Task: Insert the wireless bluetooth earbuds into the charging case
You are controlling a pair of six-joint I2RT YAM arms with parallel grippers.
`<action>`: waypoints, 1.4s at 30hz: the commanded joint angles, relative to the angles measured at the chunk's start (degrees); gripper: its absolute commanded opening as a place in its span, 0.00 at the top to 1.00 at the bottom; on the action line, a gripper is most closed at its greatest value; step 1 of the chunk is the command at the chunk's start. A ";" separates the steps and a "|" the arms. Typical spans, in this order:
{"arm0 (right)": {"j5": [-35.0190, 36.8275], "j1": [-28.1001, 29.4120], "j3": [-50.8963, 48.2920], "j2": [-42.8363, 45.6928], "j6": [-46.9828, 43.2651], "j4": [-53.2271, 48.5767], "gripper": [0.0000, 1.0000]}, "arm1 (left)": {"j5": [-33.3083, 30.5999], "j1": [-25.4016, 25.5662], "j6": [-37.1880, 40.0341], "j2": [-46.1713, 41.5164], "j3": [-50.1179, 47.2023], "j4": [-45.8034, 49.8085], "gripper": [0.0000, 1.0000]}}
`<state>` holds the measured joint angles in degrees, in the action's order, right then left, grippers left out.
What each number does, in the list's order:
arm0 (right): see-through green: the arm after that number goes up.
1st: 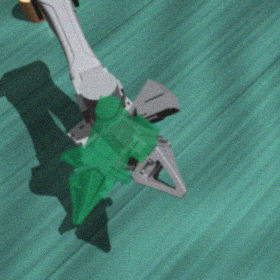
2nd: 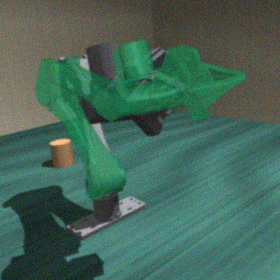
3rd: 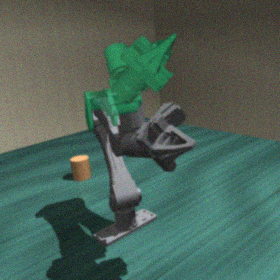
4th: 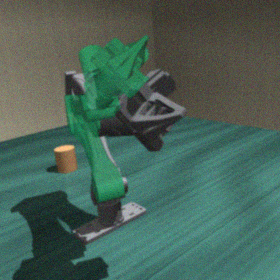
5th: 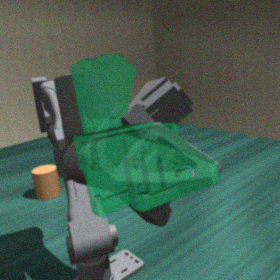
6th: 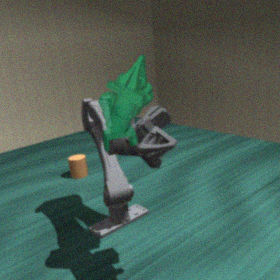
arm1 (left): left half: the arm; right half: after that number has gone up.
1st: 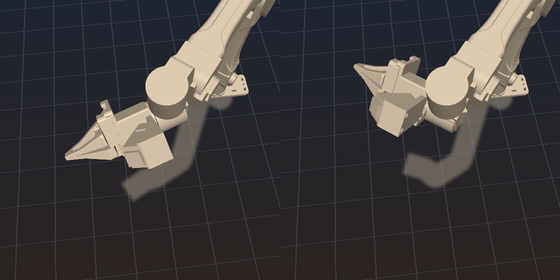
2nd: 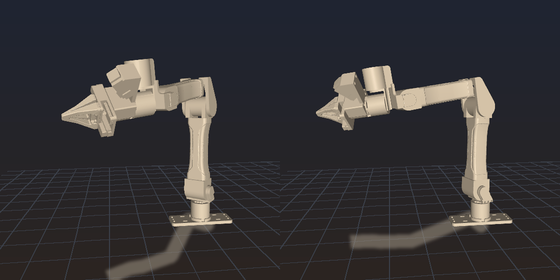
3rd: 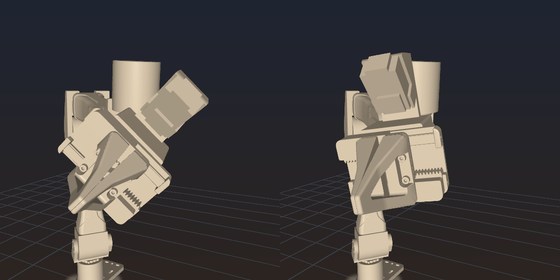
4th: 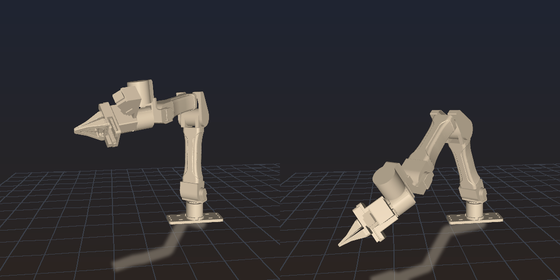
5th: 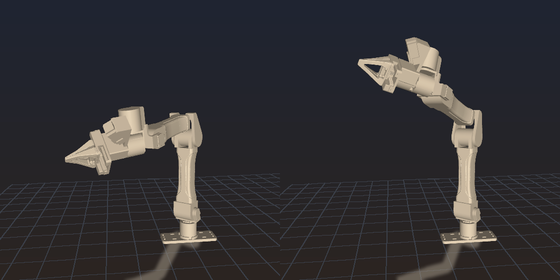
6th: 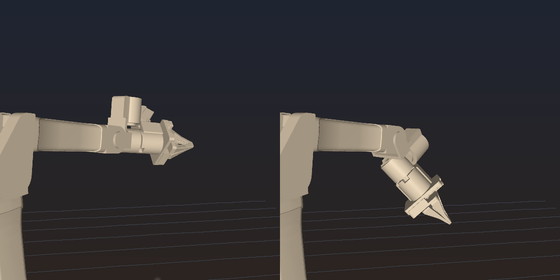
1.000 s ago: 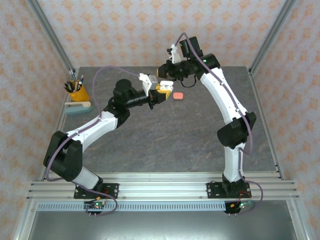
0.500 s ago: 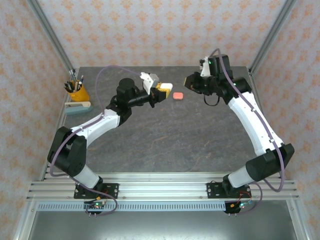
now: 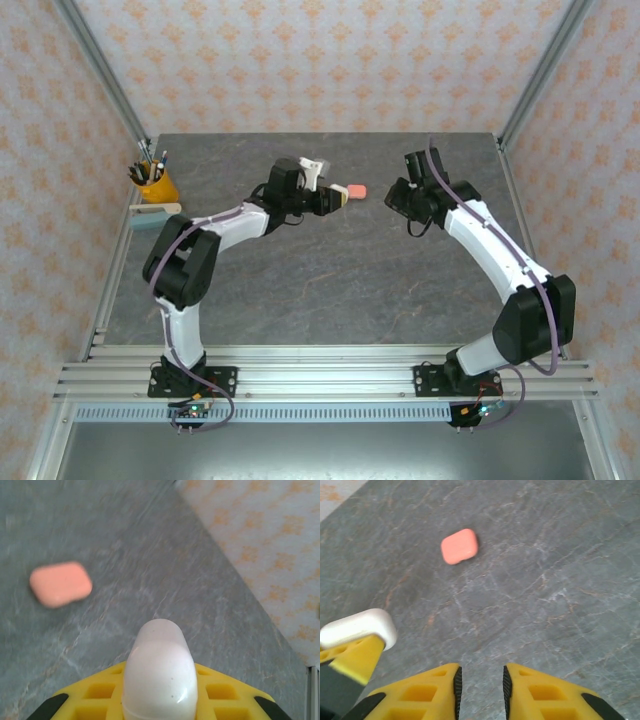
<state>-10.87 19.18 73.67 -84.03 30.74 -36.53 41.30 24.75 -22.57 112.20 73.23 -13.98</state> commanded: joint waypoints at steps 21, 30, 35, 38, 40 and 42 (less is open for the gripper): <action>8.50 0.01 -4.32 4.25 1.51 2.94 0.45 | -7.87 -0.12 -14.89 14.89 15.54 30.15 0.76; 9.33 -0.19 -3.64 6.14 1.08 1.82 0.33 | -12.62 -2.52 -13.19 10.58 14.63 36.57 0.01; 9.68 -0.61 -2.25 6.67 0.13 -0.10 0.15 | -17.57 -6.32 -10.29 3.76 13.10 43.45 0.00; 10.15 -0.64 -1.61 7.07 -0.49 -0.98 0.02 | -20.66 -8.99 -8.38 -1.74 12.35 47.34 0.00; 10.68 -0.79 -1.44 7.53 -0.79 -1.18 0.00 | -22.16 -10.57 -6.24 -5.90 12.11 49.44 0.00; 11.63 -0.81 -1.48 7.93 -1.40 -1.25 0.00 | -24.33 -11.83 -4.67 -9.23 12.10 51.18 0.00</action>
<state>-2.26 18.79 70.30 -78.17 30.63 -35.94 22.37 13.61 -31.29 109.16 85.43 31.38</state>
